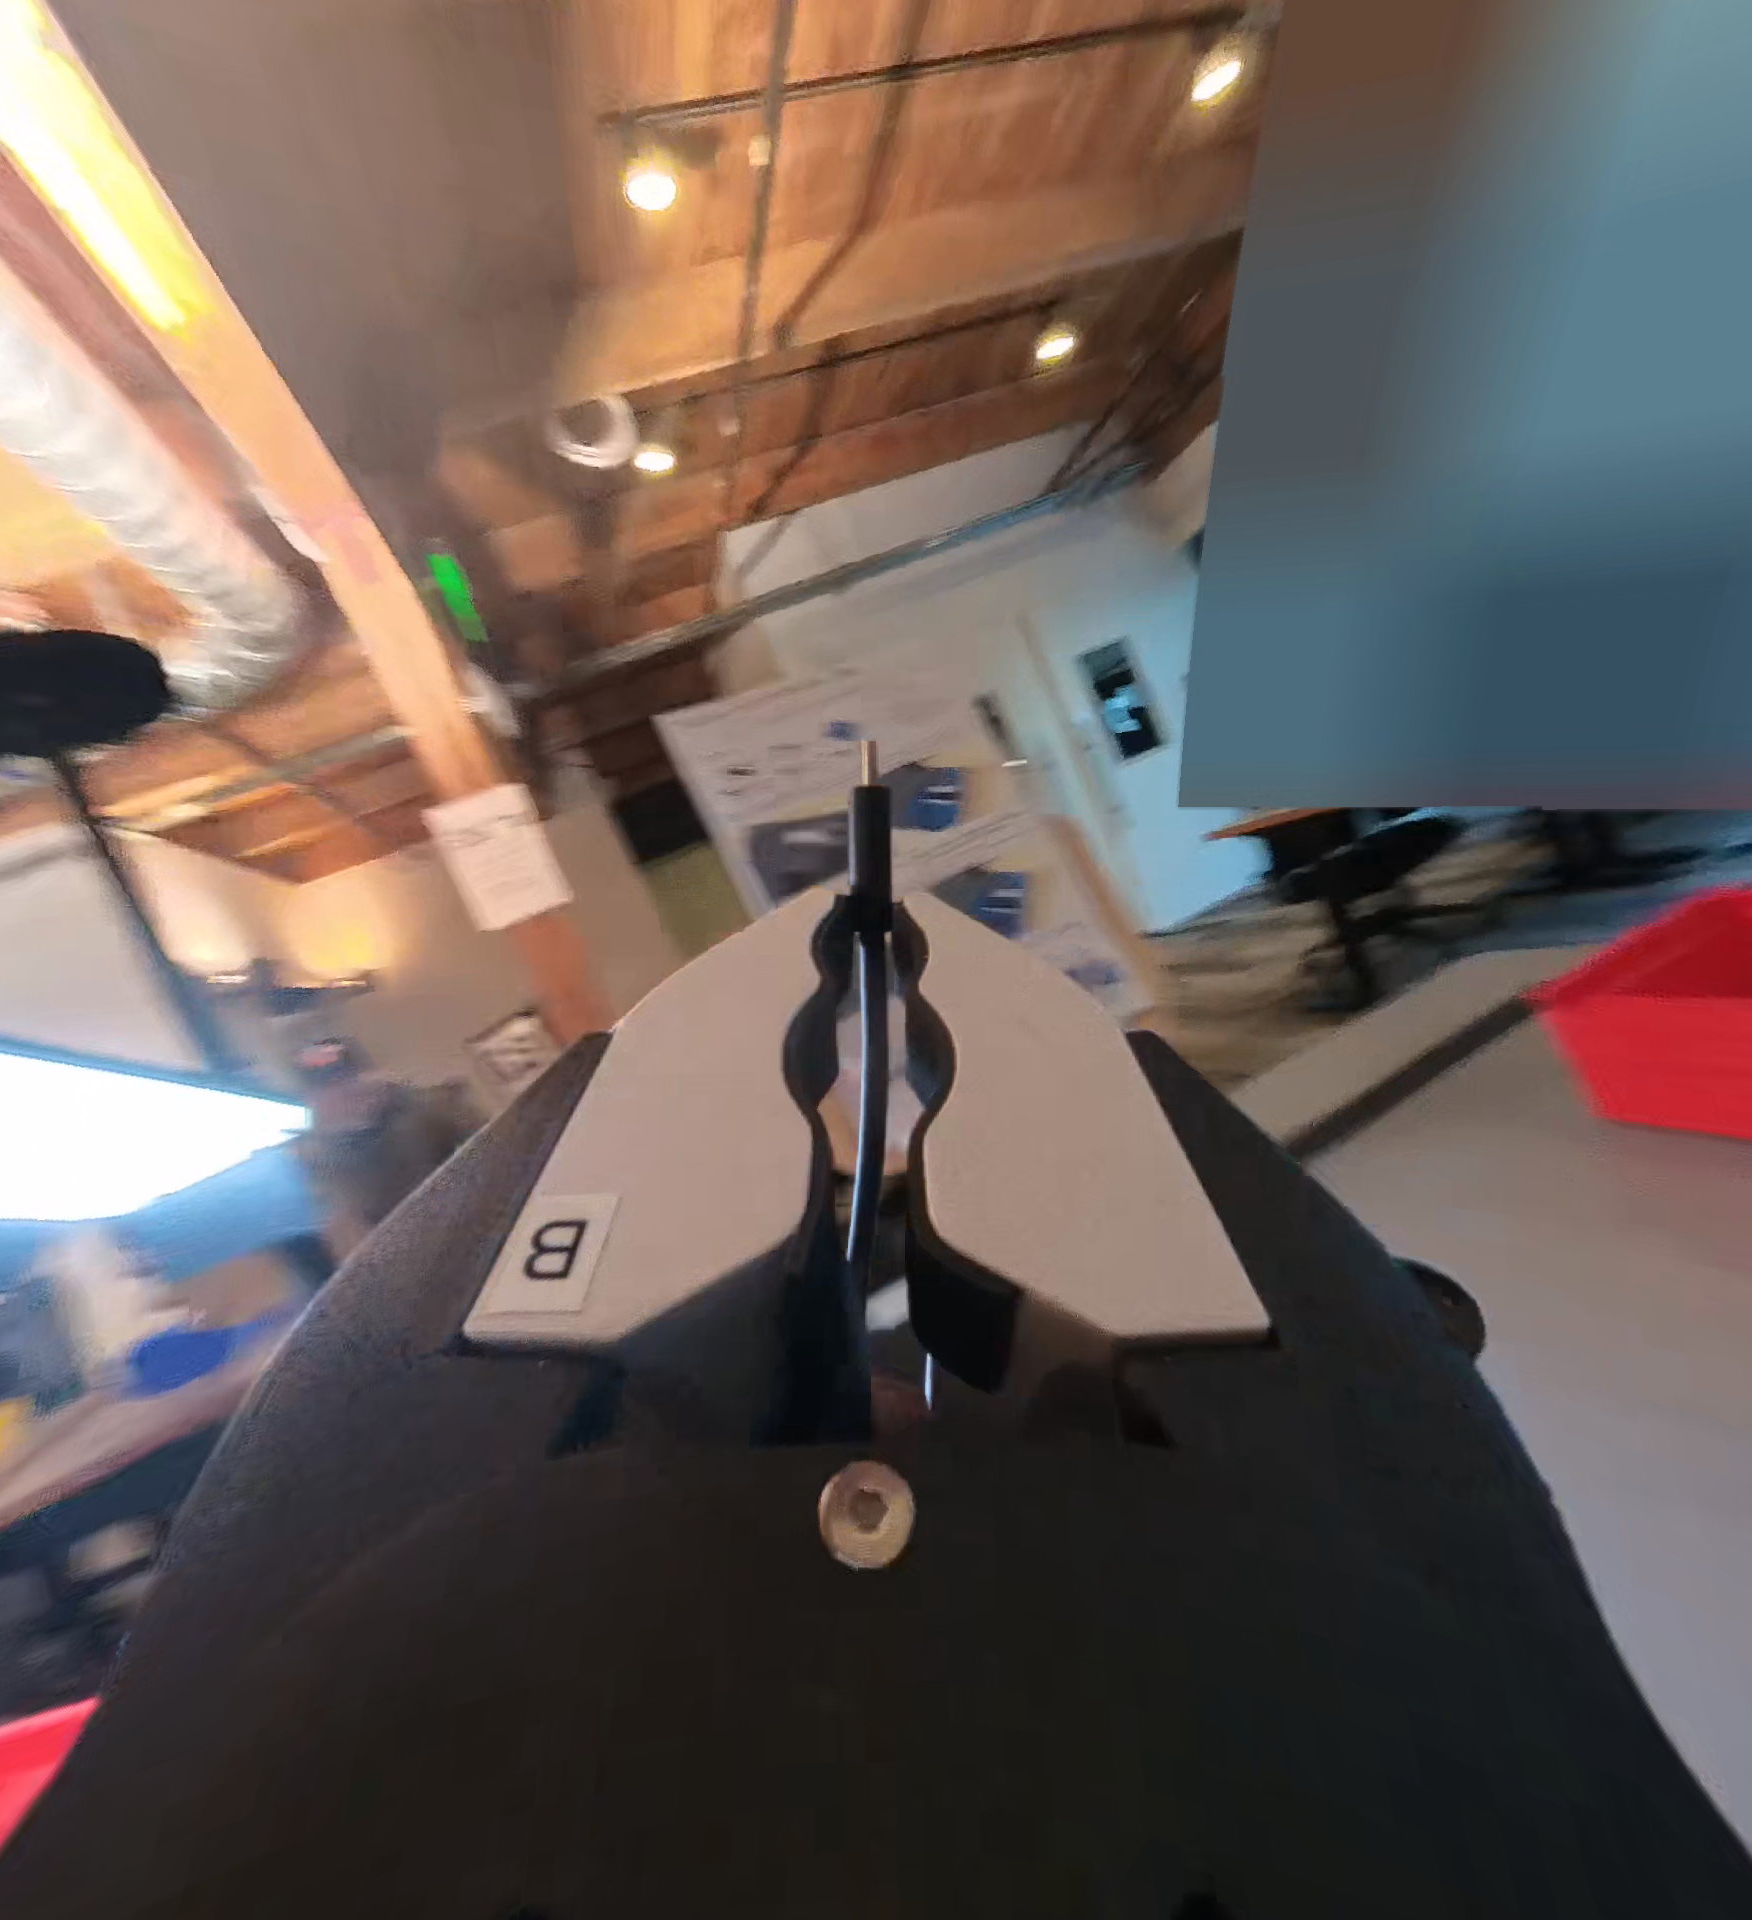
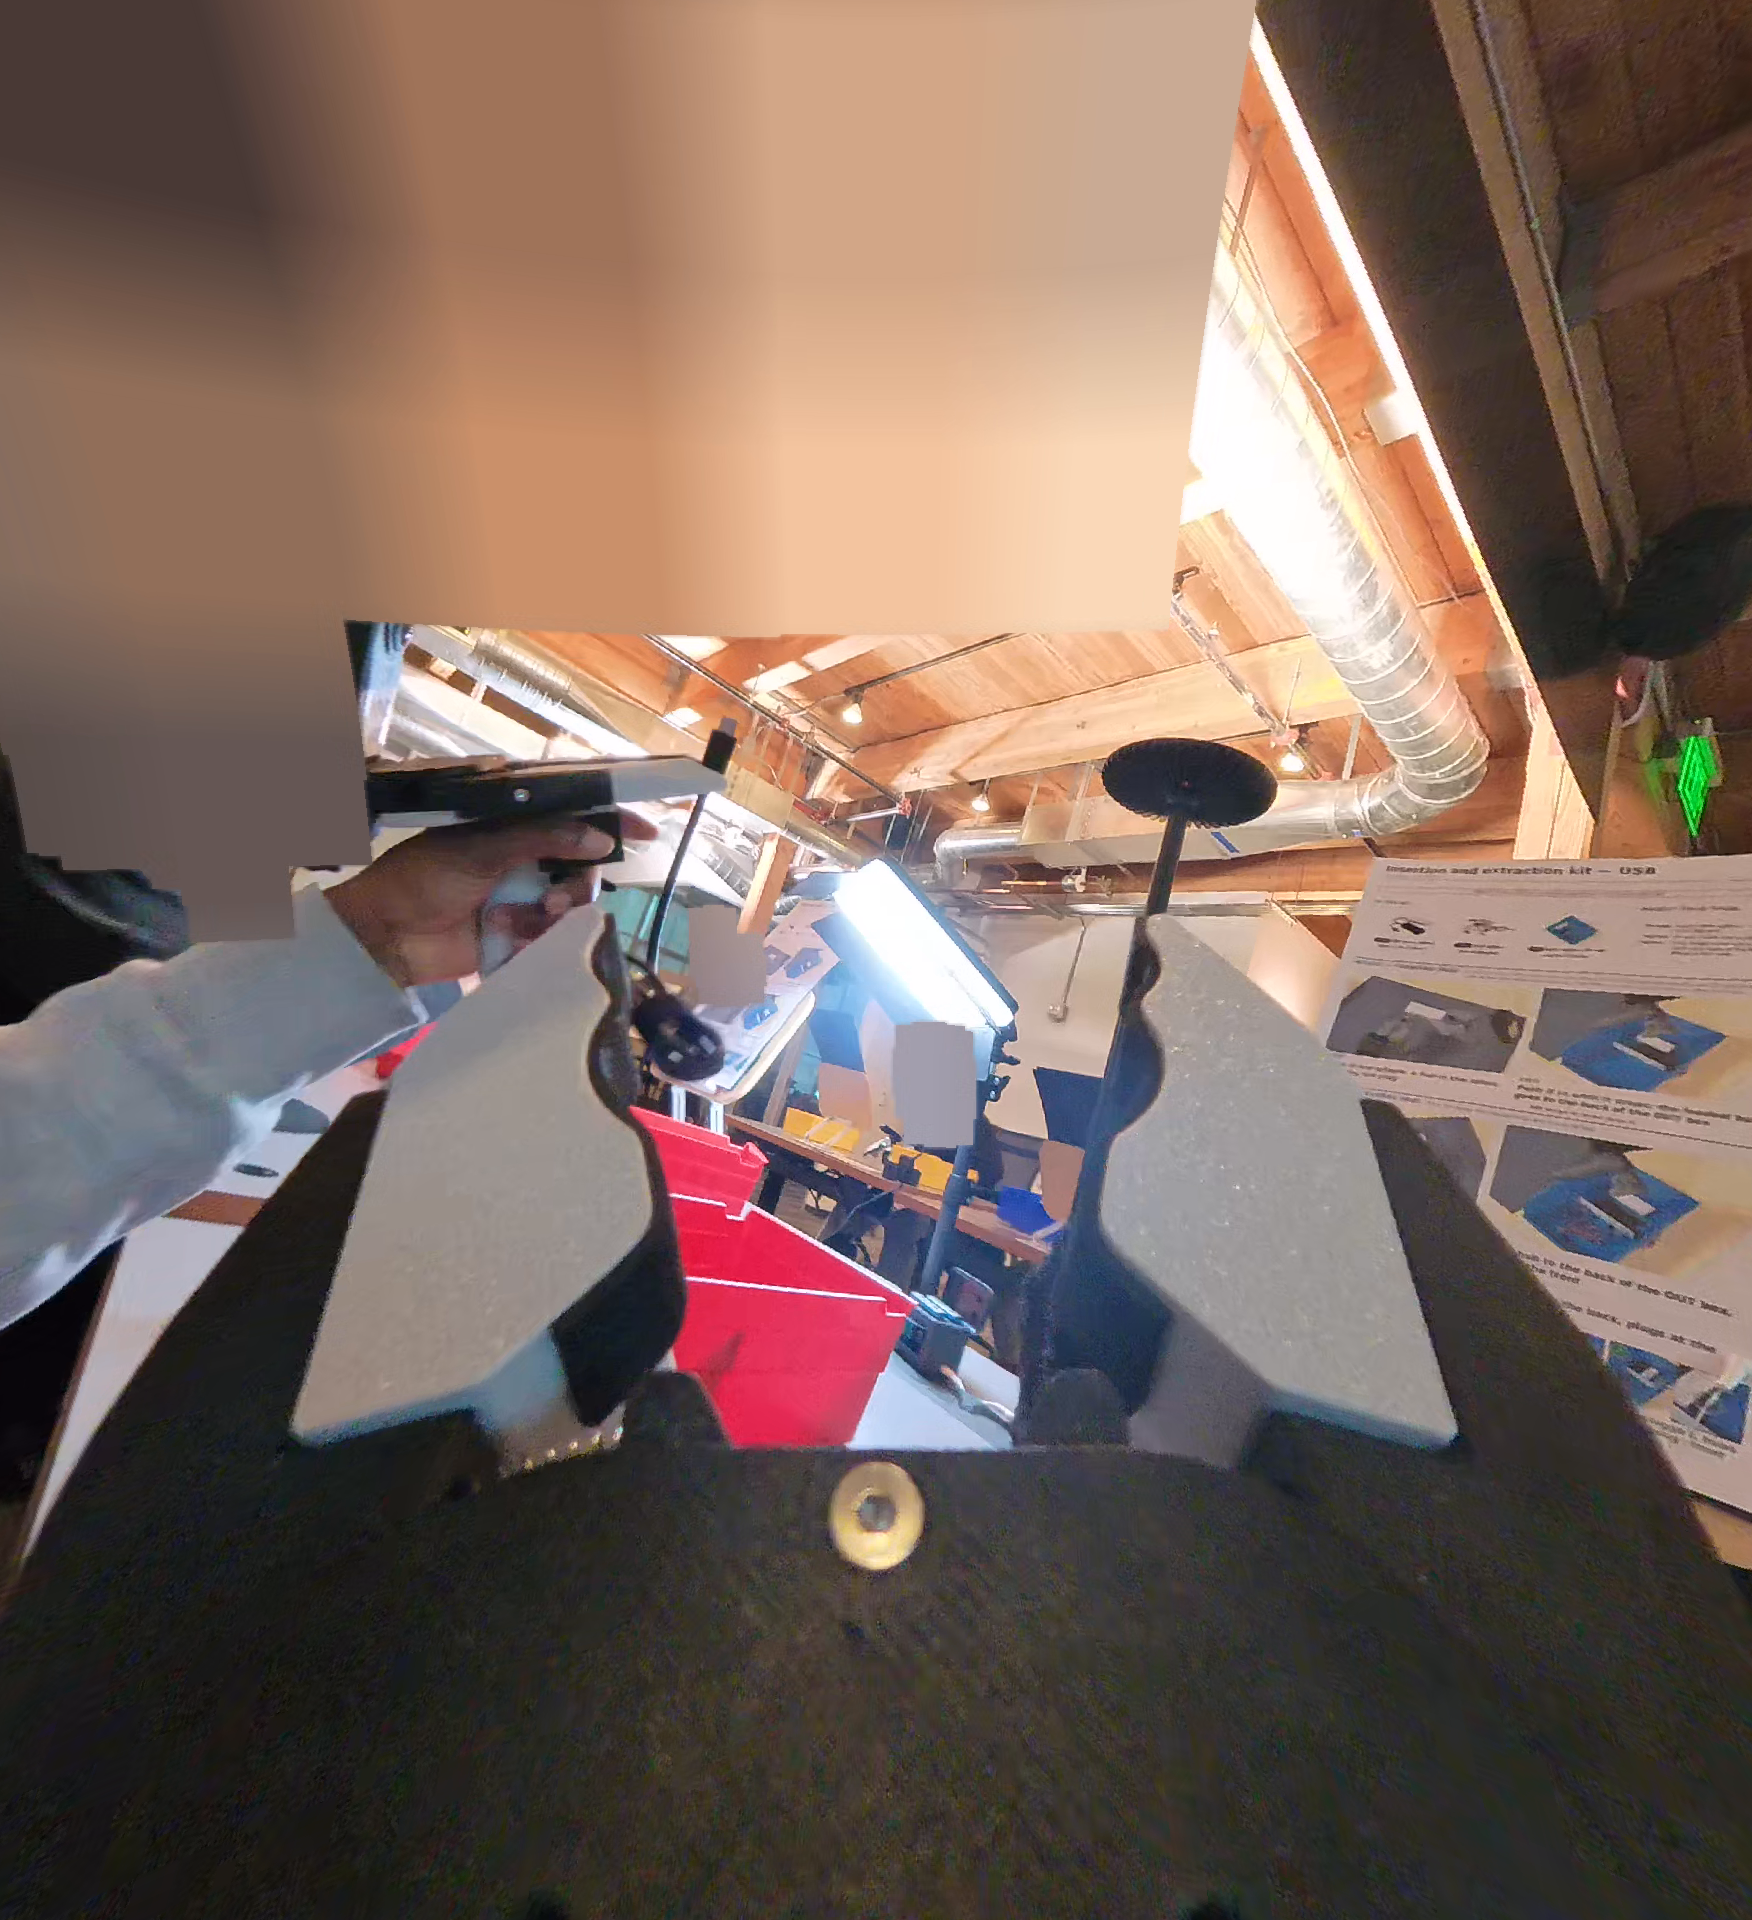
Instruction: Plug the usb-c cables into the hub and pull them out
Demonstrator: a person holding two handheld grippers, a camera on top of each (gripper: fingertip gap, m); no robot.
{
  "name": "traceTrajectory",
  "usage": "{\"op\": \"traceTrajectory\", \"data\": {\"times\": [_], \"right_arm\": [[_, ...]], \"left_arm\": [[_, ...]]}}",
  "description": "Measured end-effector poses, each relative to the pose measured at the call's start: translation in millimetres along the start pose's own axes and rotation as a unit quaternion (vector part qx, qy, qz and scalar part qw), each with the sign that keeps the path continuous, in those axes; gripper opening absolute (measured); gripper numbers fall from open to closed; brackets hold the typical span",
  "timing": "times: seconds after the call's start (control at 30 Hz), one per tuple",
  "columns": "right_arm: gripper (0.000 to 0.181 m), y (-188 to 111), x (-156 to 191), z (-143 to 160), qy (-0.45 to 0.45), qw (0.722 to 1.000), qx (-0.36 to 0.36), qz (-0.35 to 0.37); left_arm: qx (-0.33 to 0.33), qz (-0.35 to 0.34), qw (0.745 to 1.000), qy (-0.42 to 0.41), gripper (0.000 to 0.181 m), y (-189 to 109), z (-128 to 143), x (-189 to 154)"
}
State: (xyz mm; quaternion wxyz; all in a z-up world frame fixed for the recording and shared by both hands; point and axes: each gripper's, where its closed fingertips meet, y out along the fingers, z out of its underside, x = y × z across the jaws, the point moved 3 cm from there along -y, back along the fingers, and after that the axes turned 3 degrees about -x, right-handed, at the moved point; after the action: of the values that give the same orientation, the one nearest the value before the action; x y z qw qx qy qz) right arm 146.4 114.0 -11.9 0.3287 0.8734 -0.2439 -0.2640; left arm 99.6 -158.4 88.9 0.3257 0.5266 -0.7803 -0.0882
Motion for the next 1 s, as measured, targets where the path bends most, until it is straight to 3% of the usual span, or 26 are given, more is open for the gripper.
{"op": "traceTrajectory", "data": {"times": [0.07, 0.13, 0.27, 0.37, 0.47, 0.53, 0.6, 0.83, 0.9, 1.0], "right_arm": [[0.08, 1.4, -2.2, 5.8, -0.016, 1.0, 0.022, 0.011], [0.073, 2.8, -7.9, 19.1, -0.052, 0.995, 0.073, 0.034], [0.056, 0.8, 8.7, 40.6, -0.099, 0.983, 0.149, -0.036], [0.048, -1.8, 20.3, 49.7, -0.114, 0.973, 0.179, -0.089], [0.023, -8.3, 17.5, 63.9, -0.157, 0.954, 0.233, -0.101], [0.016, -15.0, 17.1, 76.1, -0.188, 0.932, 0.287, -0.116], [0.021, -22.1, 27.1, 85.8, -0.194, 0.91, 0.325, -0.171], [0.025, -17.6, 38.4, 92.2, -0.283, 0.879, 0.309, -0.229], [0.025, -19.4, 42.1, 98.6, -0.311, 0.858, 0.321, -0.253], [0.008, -18.5, 42.4, 102.7, -0.358, 0.84, 0.317, -0.256]], "left_arm": [[0.01, 0.079, 0.995, -0.061, 0.007, 2.5, 13.0, -50.1], [0.044, 0.12, 0.99, -0.051, 0.007, 2.5, 33.6, -92.8], [0.093, 0.125, 0.98, 0.122, 0.009, -3.3, 71.7, -147.7], [0.104, 0.153, 0.939, 0.288, 0.006, -11.0, 90.4, -176.4], [0.105, 0.212, 0.902, 0.361, 0.006, -19.0, 104.0, -198.0], [0.1, 0.249, 0.887, 0.375, 0.006, -24.2, 109.7, -208.4], [0.096, 0.277, 0.878, 0.378, 0.007, -27.8, 112.3, -215.1], [0.1, 0.32, 0.867, 0.369, 0.007, -30.2, 114.4, -228.0], [0.098, 0.324, 0.867, 0.366, 0.007, -30.6, 113.0, -230.8], [0.097, 0.331, 0.87, 0.352, 0.007, -31.7, 111.9, -234.1]]}}
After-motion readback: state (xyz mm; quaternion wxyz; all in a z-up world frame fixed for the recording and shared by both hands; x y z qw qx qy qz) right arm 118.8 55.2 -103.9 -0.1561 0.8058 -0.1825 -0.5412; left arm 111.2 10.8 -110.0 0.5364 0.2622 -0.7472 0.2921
